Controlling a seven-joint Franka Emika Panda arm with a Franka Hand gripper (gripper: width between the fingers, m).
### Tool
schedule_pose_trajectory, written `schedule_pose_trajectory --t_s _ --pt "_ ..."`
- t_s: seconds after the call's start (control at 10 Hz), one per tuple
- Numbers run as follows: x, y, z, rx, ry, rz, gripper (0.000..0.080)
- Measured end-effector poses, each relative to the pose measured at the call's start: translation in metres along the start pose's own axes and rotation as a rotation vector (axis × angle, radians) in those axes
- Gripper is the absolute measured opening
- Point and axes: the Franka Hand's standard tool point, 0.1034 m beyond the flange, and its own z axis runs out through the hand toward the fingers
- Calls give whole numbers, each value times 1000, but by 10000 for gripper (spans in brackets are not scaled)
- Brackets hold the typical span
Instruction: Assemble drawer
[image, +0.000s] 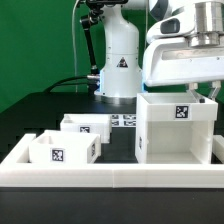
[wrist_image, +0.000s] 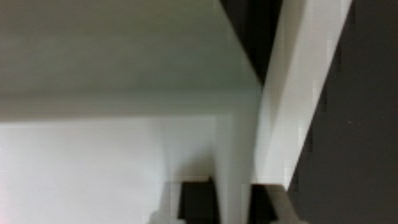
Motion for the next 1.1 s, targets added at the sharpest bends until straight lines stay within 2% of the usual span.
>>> schedule_pose_trajectory --t_s 0.4,0.8,1.1 --pt "9 -2 2 17 60 286 43" --pt "27 13 0 23 134 483 49" --pt "28 10 -3 45 136 634 51"
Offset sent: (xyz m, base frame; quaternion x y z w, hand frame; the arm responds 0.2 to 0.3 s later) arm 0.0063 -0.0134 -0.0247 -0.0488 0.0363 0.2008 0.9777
